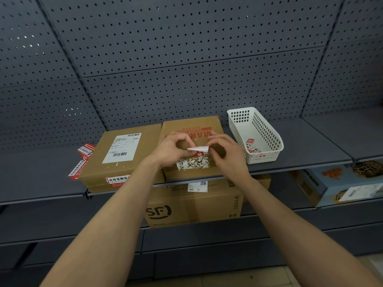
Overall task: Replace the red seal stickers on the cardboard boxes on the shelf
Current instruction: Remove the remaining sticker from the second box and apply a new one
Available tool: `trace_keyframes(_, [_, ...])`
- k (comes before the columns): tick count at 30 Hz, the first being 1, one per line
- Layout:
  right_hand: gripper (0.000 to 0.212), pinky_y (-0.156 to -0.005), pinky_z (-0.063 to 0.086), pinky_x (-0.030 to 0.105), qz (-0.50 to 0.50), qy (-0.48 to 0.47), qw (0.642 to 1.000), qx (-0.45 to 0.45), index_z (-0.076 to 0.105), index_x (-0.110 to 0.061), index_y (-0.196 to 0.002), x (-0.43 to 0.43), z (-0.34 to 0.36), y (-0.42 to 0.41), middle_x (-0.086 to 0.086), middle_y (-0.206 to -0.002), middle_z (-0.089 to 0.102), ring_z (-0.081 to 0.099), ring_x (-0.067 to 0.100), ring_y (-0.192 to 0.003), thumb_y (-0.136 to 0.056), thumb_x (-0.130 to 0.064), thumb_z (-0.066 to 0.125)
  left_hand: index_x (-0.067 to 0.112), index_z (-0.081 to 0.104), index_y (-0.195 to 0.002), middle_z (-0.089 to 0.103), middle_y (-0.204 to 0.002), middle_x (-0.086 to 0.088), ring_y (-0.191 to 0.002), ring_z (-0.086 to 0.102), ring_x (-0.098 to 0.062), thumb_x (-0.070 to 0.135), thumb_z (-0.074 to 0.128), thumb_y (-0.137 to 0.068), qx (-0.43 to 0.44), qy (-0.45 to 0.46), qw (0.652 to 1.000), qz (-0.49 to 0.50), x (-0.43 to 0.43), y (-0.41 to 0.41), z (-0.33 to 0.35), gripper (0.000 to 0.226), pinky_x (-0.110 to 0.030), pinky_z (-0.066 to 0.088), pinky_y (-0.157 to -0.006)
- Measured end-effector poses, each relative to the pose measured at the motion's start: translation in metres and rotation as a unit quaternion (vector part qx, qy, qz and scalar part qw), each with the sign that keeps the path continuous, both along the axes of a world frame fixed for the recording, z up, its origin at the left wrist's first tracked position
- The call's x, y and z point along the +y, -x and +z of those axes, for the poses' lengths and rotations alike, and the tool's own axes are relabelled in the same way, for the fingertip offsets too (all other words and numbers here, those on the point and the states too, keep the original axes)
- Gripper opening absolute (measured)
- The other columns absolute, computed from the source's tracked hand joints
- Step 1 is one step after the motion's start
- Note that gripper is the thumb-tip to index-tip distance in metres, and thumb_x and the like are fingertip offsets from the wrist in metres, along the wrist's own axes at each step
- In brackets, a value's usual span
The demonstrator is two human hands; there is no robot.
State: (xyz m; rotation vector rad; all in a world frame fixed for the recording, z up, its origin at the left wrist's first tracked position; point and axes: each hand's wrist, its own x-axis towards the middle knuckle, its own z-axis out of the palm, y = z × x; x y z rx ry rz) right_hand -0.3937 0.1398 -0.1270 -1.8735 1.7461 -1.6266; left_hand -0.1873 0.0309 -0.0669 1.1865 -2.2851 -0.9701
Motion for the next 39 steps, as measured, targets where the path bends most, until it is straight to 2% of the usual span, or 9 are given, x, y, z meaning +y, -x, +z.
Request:
trace_keyframes(5, [0.018, -0.12, 0.025, 0.01, 0.016, -0.013, 1.0, 0.021, 0.076, -0.021, -0.102, 0.003, 0.0, 0.004, -0.01, -0.133, 0.067, 0.05, 0.003, -0.145, -0.093, -0.005, 0.076, 0.05, 0.079, -0.084, 0.045, -0.135, 0.031, -0.147, 0.038, -0.011, 0.018, 0.093, -0.077, -0.009, 0.006, 0.999, -0.036, 0.004, -0.002, 0.004, 0.036, -0.059, 0.031, -0.127])
trace_keyframes(7, [0.017, -0.124, 0.027, 0.017, 0.026, -0.017, 0.999, 0.025, 0.074, -0.02, -0.101, 0.002, 0.0, 0.005, -0.008, -0.135, 0.067, 0.048, 0.004, -0.147, -0.092, -0.006, 0.076, 0.05, 0.08, -0.084, 0.044, -0.135, 0.031, -0.146, 0.037, -0.009, 0.017, 0.093, -0.078, -0.011, 0.005, 0.999, -0.04, 0.005, -0.003, 0.004, 0.036, -0.059, 0.028, -0.129])
trace_keyframes(9, [0.017, -0.127, 0.032, 0.032, 0.034, -0.016, 0.999, 0.032, 0.072, -0.02, -0.102, 0.002, 0.0, 0.005, -0.007, -0.136, 0.067, 0.047, 0.005, -0.148, -0.091, -0.008, 0.077, 0.05, 0.08, -0.085, 0.044, -0.137, 0.031, -0.146, 0.037, -0.008, 0.018, 0.093, -0.079, -0.014, 0.001, 0.999, -0.045, 0.004, -0.004, 0.004, 0.035, -0.059, 0.026, -0.129])
trace_keyframes(11, [0.025, -0.127, 0.036, 0.041, 0.037, -0.021, 0.999, 0.03, 0.068, -0.021, -0.109, 0.003, 0.001, 0.005, -0.004, -0.14, 0.067, 0.048, 0.009, -0.148, -0.089, -0.011, 0.08, 0.049, 0.08, -0.086, 0.044, -0.137, 0.032, -0.147, 0.036, -0.007, 0.018, 0.092, -0.079, -0.017, -0.001, 0.999, -0.048, 0.004, -0.005, 0.005, 0.035, -0.059, 0.024, -0.13])
trace_keyframes(14, [0.04, -0.123, 0.042, 0.043, 0.038, -0.053, 0.998, 0.01, 0.059, -0.026, -0.119, 0.004, 0.004, 0.007, -0.005, -0.147, 0.063, 0.05, 0.01, -0.146, -0.089, -0.016, 0.083, 0.05, 0.08, -0.085, 0.043, -0.136, 0.034, -0.147, 0.035, -0.006, 0.015, 0.091, -0.08, -0.025, 0.003, 0.999, -0.048, 0.005, -0.005, 0.007, 0.037, -0.058, 0.02, -0.132])
trace_keyframes(19, [0.026, -0.128, 0.034, 0.052, 0.038, -0.042, 0.997, 0.05, 0.068, -0.022, -0.104, 0.002, 0.001, 0.012, -0.01, -0.14, 0.066, 0.044, 0.006, -0.15, -0.087, -0.014, 0.085, 0.051, 0.079, -0.084, 0.043, -0.137, 0.032, -0.148, 0.034, -0.006, 0.017, 0.092, -0.08, -0.03, 0.007, 0.998, -0.051, 0.007, -0.005, 0.008, 0.037, -0.056, 0.012, -0.134])
trace_keyframes(26, [0.013, -0.126, 0.037, 0.05, 0.051, -0.036, 0.995, 0.079, 0.076, -0.021, -0.097, 0.0, -0.004, 0.02, -0.008, -0.147, 0.062, 0.043, 0.007, -0.152, -0.089, -0.016, 0.085, 0.05, 0.08, -0.085, 0.041, -0.14, 0.032, -0.153, 0.03, -0.009, 0.025, 0.094, -0.079, -0.042, 0.002, 0.997, -0.064, 0.004, -0.007, 0.005, 0.029, -0.055, 0.01, -0.134])
trace_keyframes(34, [0.011, -0.128, 0.035, 0.045, 0.058, -0.043, 0.994, 0.085, 0.077, -0.019, -0.088, 0.002, -0.005, 0.02, -0.006, -0.15, 0.059, 0.042, 0.008, -0.152, -0.086, -0.011, 0.085, 0.051, 0.081, -0.089, 0.038, -0.141, 0.036, -0.16, 0.021, -0.021, 0.035, 0.096, -0.077, -0.063, -0.001, 0.996, -0.063, 0.001, -0.008, 0.003, 0.024, -0.057, 0.009, -0.134])
trace_keyframes(39, [0.012, -0.129, 0.033, 0.04, 0.065, -0.069, 0.991, 0.092, 0.077, -0.023, -0.085, 0.004, -0.002, 0.019, -0.009, -0.155, 0.052, 0.037, 0.007, -0.154, -0.086, -0.014, 0.086, 0.052, 0.08, -0.088, 0.04, -0.147, 0.026, -0.16, 0.016, -0.023, 0.037, 0.096, -0.077, -0.082, 0.012, 0.995, -0.059, 0.003, -0.008, 0.006, 0.025, -0.058, 0.004, -0.133])
